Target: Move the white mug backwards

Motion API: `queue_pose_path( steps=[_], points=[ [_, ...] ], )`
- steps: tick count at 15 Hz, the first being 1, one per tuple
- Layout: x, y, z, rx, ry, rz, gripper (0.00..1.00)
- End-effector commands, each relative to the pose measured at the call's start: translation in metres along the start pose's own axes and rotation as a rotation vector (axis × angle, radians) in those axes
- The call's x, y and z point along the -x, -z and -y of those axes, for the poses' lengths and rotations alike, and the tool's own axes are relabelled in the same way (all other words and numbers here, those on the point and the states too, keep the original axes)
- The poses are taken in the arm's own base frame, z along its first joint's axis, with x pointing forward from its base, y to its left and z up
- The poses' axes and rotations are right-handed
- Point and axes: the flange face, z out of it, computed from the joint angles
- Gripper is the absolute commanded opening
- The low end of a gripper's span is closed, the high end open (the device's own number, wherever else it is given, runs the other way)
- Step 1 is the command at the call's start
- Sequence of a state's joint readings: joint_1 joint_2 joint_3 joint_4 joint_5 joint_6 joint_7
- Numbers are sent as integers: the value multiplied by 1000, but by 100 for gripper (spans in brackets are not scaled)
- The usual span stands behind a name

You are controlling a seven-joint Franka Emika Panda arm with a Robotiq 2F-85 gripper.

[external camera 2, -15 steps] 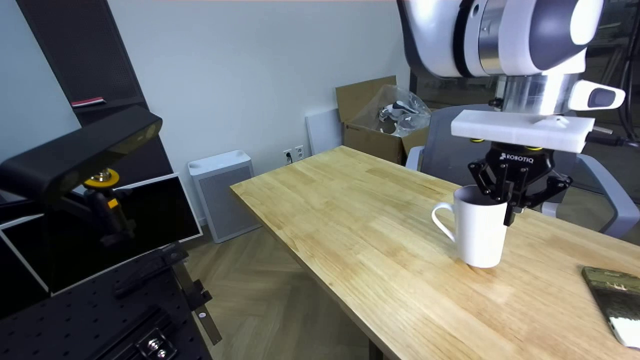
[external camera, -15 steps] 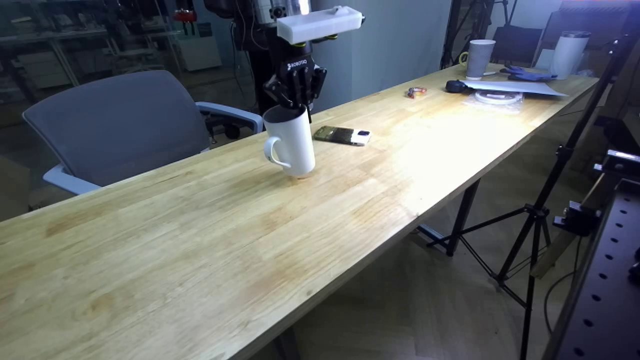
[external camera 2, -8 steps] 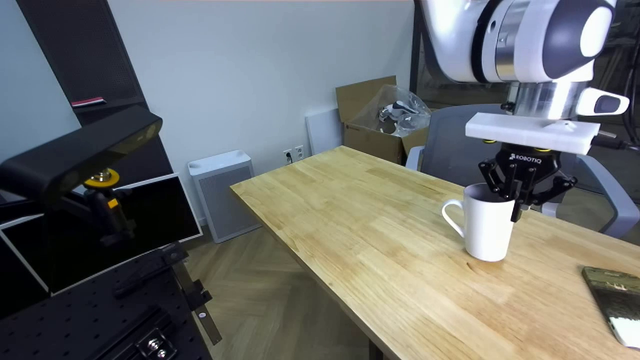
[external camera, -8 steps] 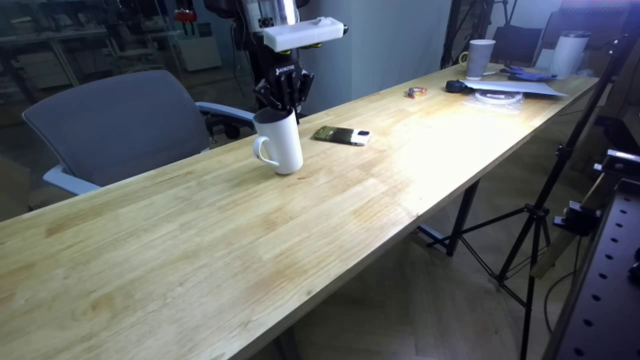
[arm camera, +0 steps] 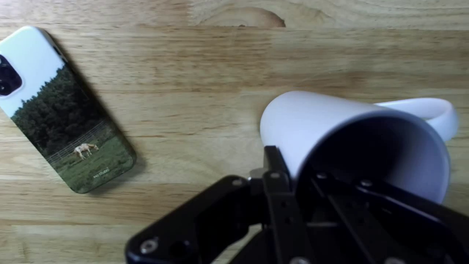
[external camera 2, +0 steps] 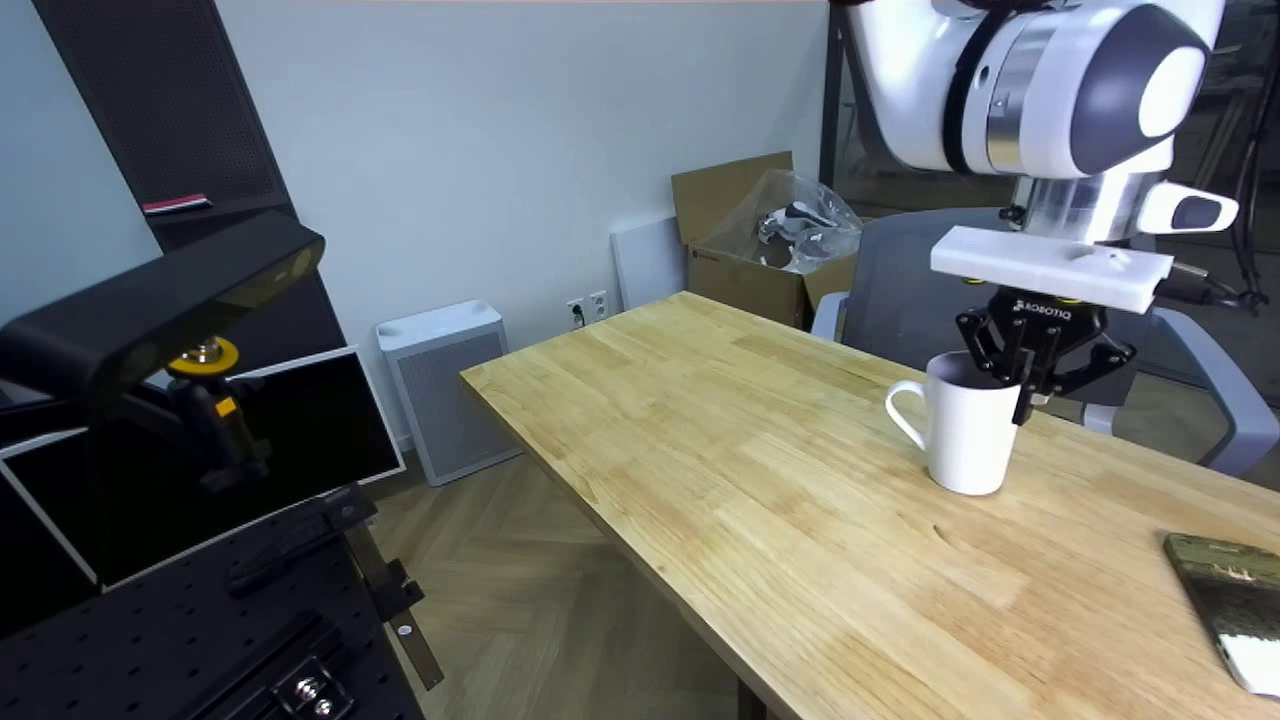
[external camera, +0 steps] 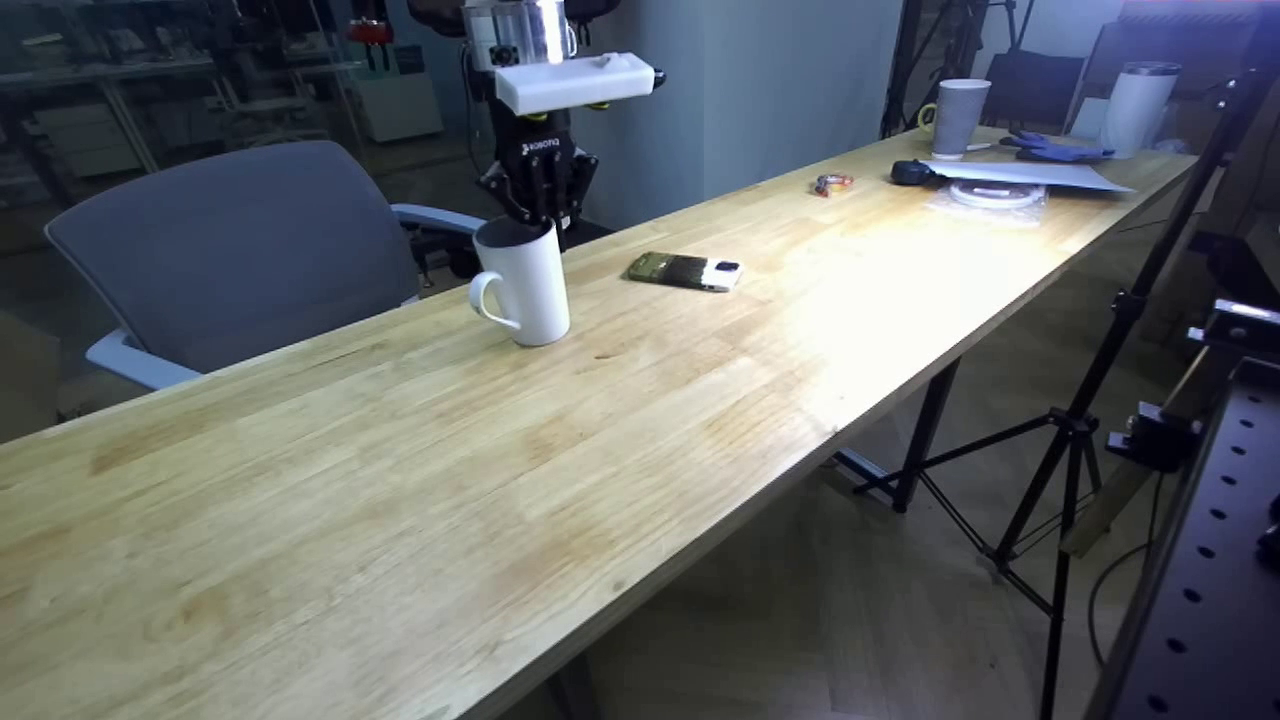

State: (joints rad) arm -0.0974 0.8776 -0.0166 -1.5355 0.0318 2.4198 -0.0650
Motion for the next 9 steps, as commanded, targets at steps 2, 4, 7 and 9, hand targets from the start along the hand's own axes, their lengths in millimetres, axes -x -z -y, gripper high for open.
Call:
queue_pose_path(
  steps=[2,4,7,9],
  points=[
    [-14,4,4,-52,-31,-17,3],
    [-15,2,3,-62,-39,-14,3],
    [-15,-1,0,-79,-52,-6,3],
    [-15,-2,-2,-89,-65,-3,3]
  ],
)
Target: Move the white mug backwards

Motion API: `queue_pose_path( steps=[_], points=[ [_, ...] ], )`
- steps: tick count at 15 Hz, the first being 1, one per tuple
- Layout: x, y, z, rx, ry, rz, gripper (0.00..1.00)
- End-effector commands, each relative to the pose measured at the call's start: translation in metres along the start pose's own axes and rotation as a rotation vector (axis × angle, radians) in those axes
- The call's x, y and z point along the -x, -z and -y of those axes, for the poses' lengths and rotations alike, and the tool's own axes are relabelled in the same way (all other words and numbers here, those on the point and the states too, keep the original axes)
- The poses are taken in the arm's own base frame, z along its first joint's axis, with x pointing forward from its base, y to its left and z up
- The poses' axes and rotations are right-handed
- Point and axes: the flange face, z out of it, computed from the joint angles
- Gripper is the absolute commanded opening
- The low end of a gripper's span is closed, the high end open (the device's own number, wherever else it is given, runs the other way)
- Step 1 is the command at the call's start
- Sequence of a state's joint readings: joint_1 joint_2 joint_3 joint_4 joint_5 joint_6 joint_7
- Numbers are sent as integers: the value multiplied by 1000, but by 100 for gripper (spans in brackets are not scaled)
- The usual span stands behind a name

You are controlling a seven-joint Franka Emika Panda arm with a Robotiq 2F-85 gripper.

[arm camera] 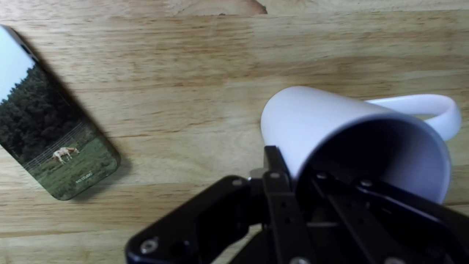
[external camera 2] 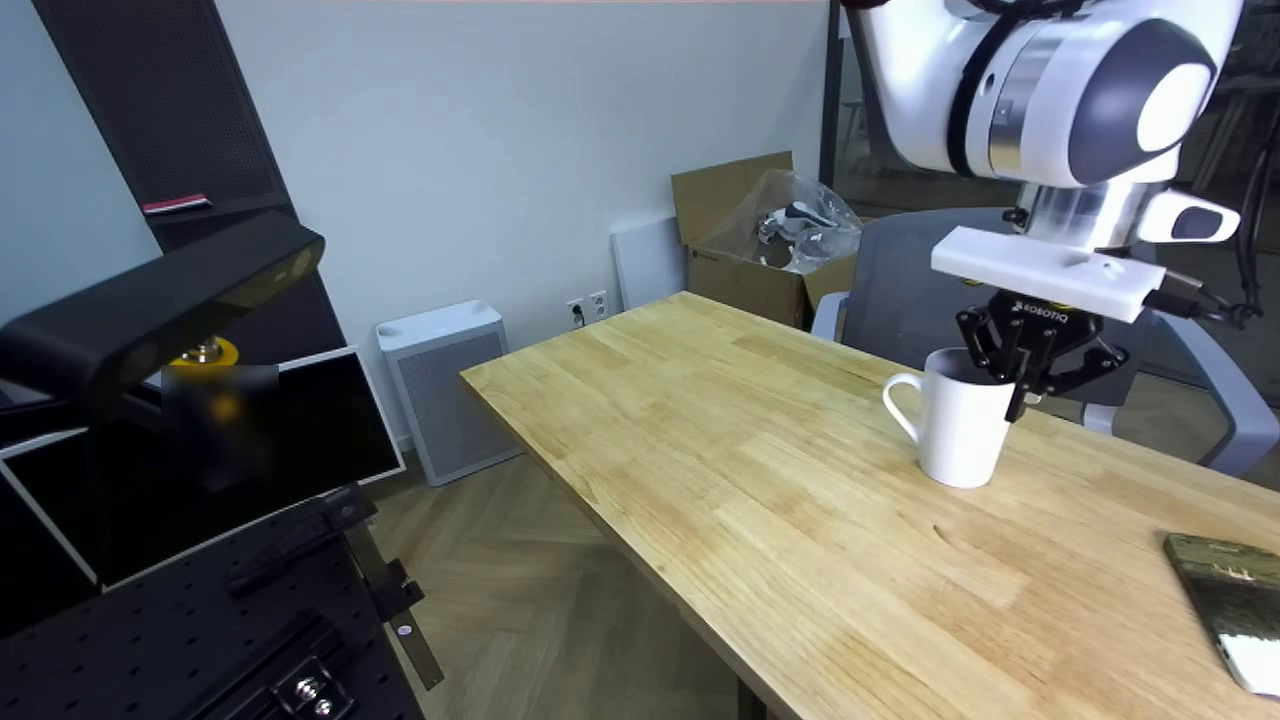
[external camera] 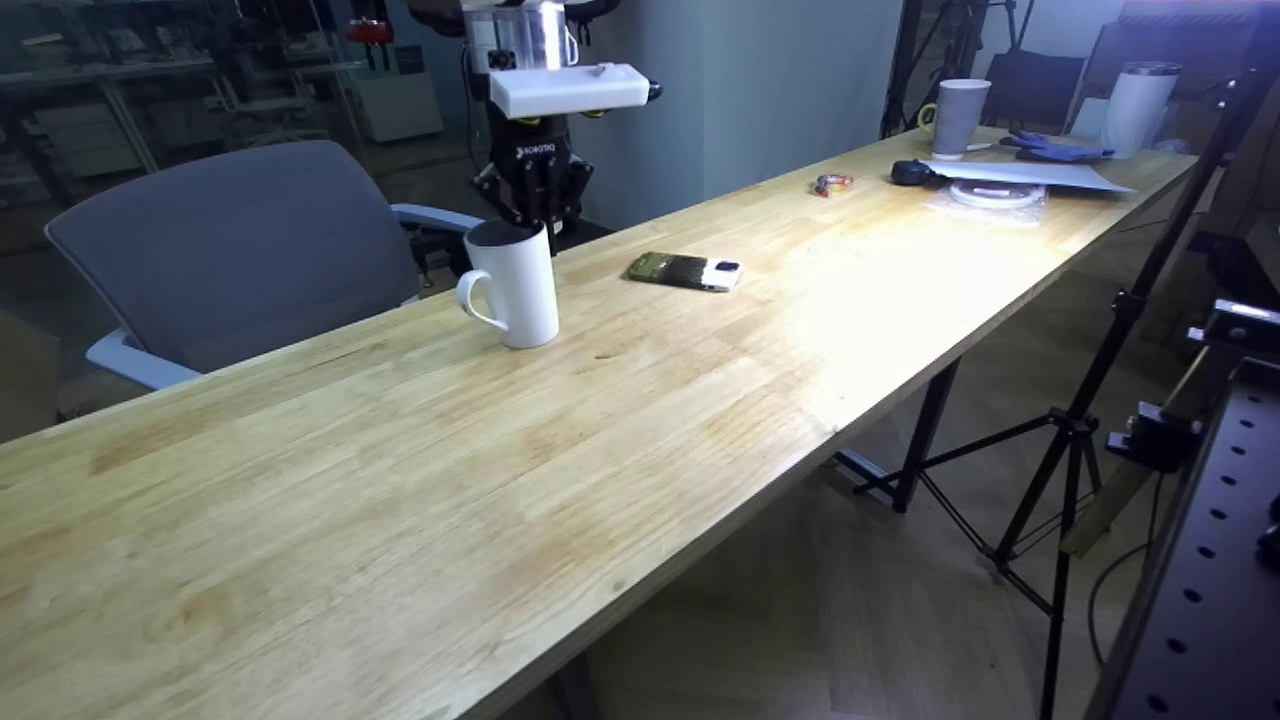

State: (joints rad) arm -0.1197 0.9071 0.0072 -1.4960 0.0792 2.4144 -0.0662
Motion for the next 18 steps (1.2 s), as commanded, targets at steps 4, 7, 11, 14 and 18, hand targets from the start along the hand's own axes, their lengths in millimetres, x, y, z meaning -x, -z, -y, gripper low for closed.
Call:
queue_pose_path(
  steps=[4,7,11,14,18],
  points=[
    [-9,0,-3,-41,-38,18,3],
    [-10,0,-1,-2,-30,21,38],
    [-13,5,3,40,-17,19,63],
    [-16,11,8,72,-1,8,83],
    [-21,21,16,105,13,1,100]
  ],
)
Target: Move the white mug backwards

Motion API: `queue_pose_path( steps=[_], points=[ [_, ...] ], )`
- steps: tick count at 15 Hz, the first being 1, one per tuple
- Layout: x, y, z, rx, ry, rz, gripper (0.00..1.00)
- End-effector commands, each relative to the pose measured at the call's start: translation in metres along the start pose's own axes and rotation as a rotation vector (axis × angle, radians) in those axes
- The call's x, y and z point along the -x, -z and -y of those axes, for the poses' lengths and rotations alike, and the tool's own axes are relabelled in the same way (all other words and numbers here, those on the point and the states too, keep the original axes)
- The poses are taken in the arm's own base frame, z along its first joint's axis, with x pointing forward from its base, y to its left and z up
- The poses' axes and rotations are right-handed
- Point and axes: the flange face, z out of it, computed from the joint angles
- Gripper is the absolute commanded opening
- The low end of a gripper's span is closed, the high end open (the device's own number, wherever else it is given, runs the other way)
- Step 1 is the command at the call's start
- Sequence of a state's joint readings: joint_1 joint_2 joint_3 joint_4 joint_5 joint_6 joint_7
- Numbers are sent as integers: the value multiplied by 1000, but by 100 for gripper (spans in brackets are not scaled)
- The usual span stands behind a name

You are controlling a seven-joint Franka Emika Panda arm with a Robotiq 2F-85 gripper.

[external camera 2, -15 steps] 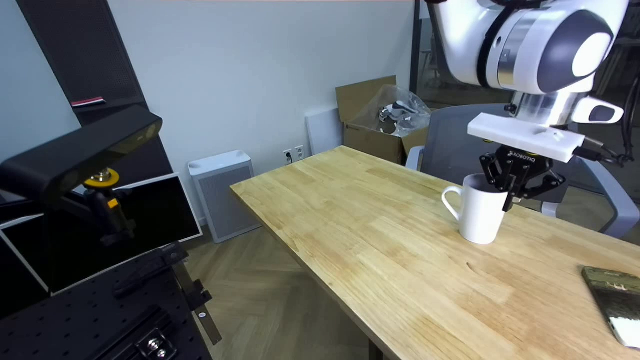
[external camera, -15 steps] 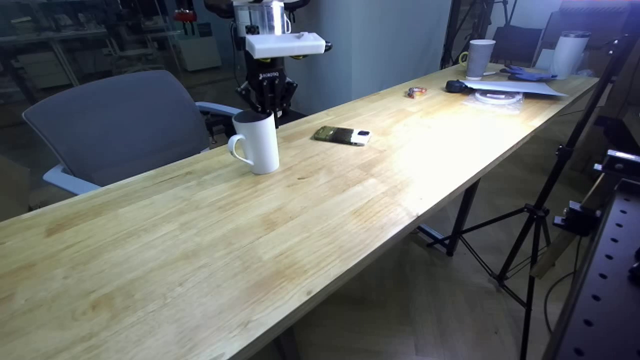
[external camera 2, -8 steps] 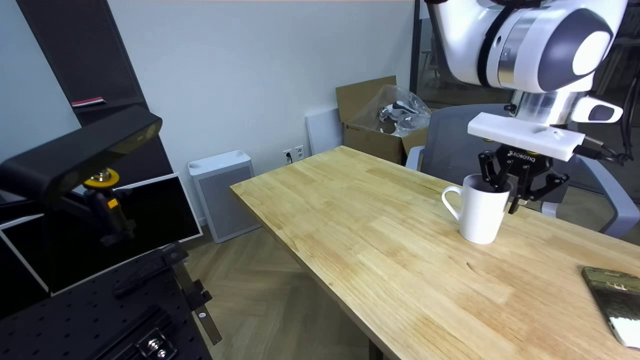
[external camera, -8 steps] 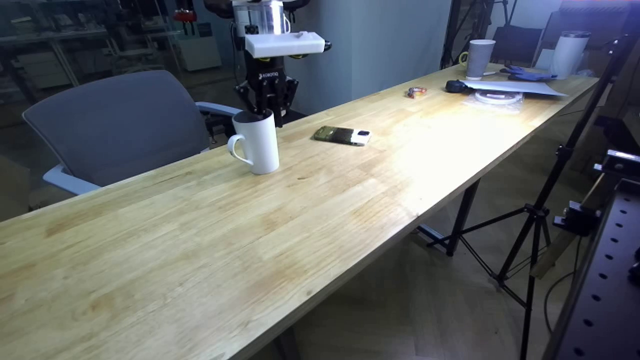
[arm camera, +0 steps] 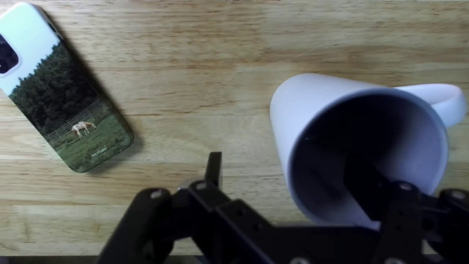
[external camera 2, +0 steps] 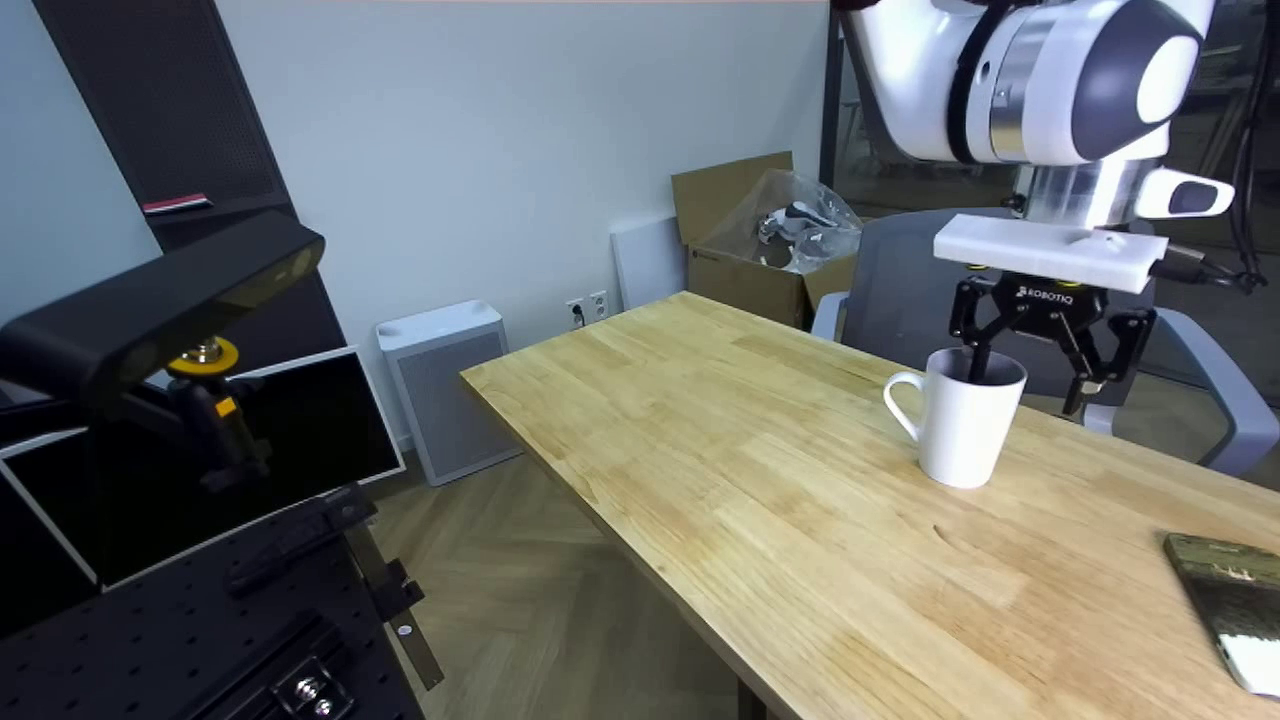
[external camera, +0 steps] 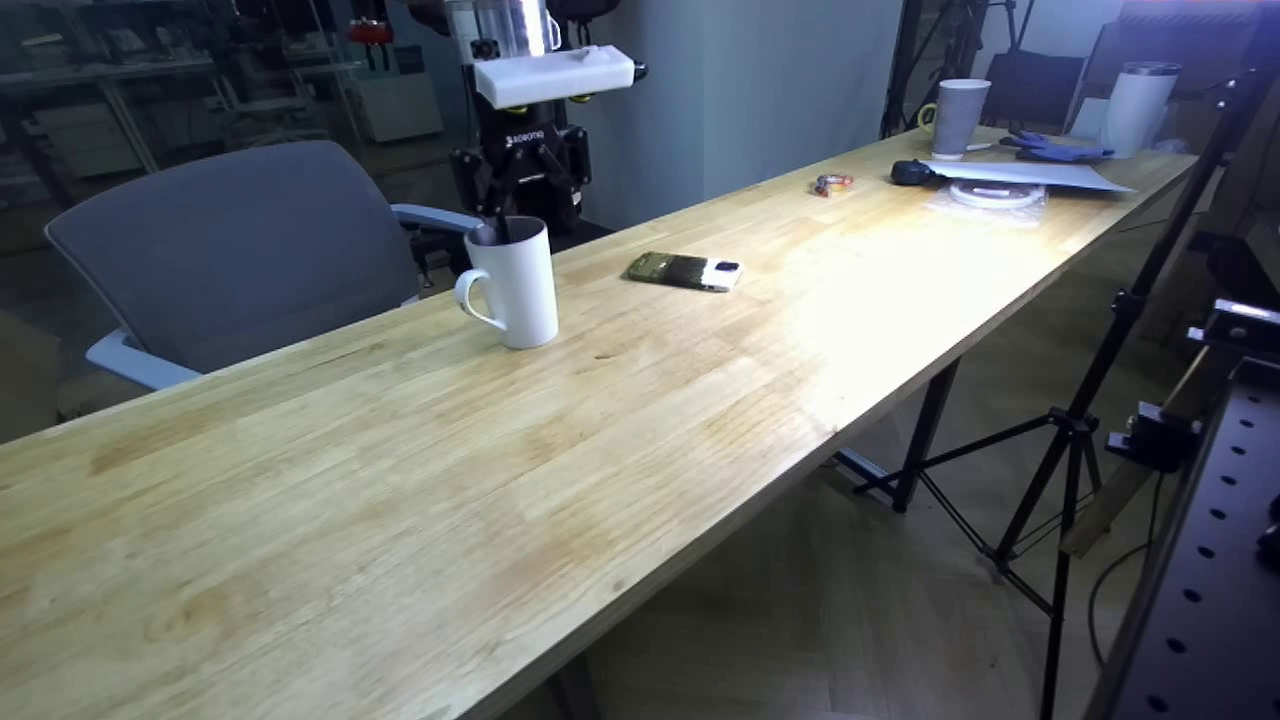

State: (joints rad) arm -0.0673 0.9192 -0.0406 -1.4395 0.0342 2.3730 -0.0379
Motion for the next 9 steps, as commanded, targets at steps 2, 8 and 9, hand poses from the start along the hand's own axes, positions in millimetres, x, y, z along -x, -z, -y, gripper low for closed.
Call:
queue_pose_path(
  steps=[2,8,9],
  points=[
    [-12,22,6,47,-13,3,100],
    [-14,78,-3,12,-11,-29,100],
    [-12,88,-6,5,-11,-39,100]
  ],
)
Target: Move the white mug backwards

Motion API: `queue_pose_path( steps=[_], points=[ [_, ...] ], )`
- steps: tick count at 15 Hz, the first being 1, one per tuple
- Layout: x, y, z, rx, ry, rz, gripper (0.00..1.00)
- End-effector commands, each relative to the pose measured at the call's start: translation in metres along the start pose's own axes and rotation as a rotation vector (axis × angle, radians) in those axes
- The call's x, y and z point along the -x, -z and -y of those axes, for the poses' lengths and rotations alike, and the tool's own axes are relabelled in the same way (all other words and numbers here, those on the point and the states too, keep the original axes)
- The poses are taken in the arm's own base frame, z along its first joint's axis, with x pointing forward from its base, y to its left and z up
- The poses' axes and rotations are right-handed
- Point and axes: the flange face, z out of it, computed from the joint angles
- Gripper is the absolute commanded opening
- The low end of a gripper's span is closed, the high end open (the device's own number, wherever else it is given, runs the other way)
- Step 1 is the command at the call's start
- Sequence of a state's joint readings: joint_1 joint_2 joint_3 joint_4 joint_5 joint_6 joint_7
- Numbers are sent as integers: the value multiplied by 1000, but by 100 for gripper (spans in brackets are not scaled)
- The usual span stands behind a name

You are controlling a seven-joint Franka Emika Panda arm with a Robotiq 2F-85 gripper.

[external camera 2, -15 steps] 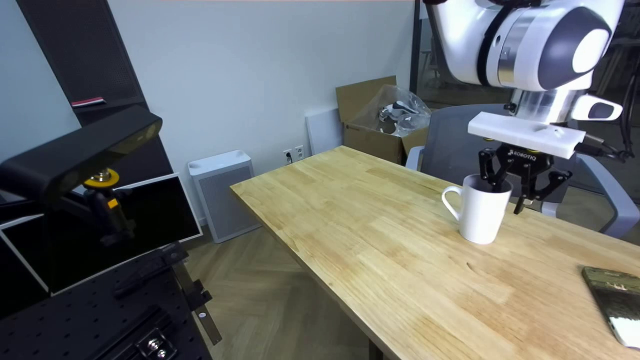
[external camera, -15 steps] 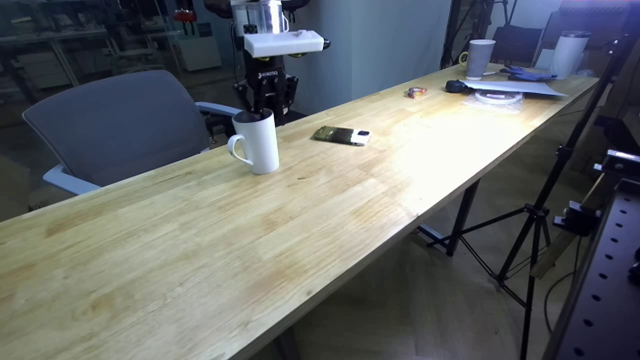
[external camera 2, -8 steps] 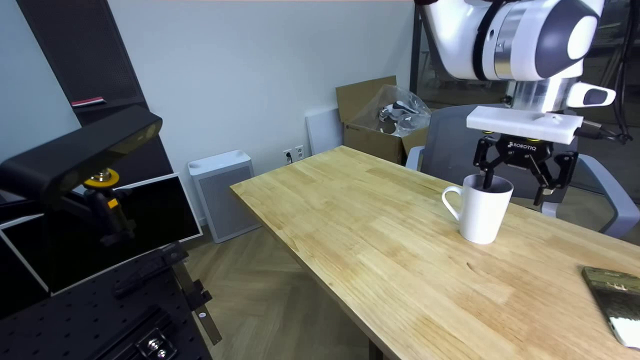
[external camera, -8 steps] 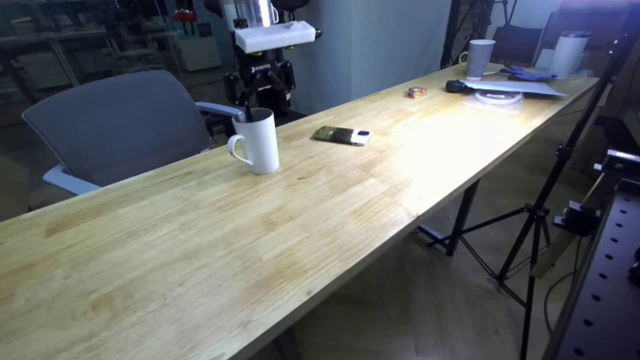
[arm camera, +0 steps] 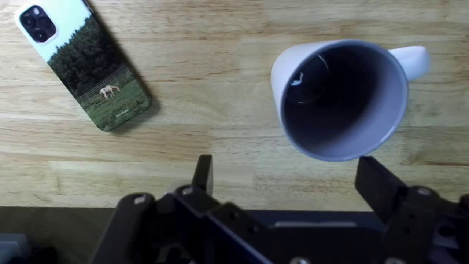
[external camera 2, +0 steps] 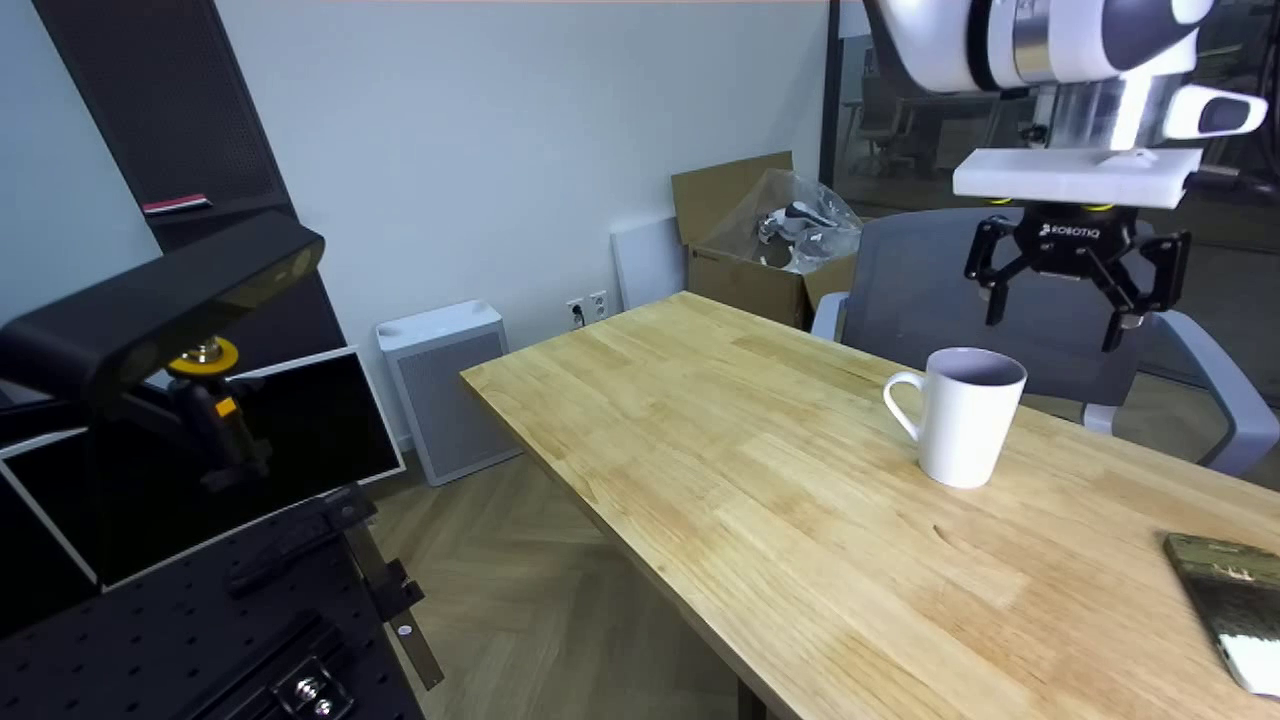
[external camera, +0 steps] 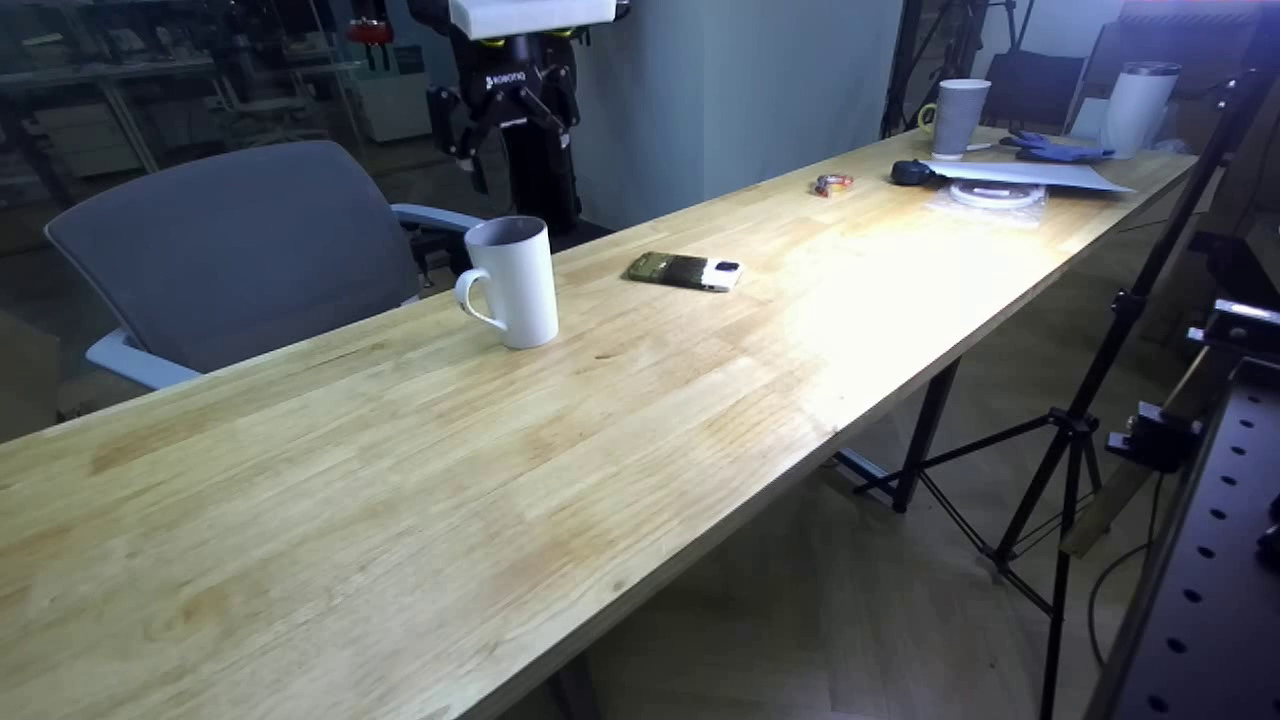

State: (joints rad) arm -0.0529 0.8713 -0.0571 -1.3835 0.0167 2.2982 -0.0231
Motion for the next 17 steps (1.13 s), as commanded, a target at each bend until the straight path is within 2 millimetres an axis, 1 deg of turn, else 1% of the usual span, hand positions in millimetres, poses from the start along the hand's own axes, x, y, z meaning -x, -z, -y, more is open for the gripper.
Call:
queue_pose_path(
  steps=[1,3,6,10,13,14,15,17],
  points=[
    [8,46,-12,-25,-14,-22,100],
    [21,59,-22,-32,-10,-31,100],
    [55,71,-39,-16,9,-35,100],
    [100,71,-51,22,-4,-64,100],
    [143,69,-58,47,3,-59,100],
    [108,58,-58,33,6,-54,100],
    [117,57,-59,34,5,-48,100],
    [116,57,-59,34,6,-49,100]
  ],
)
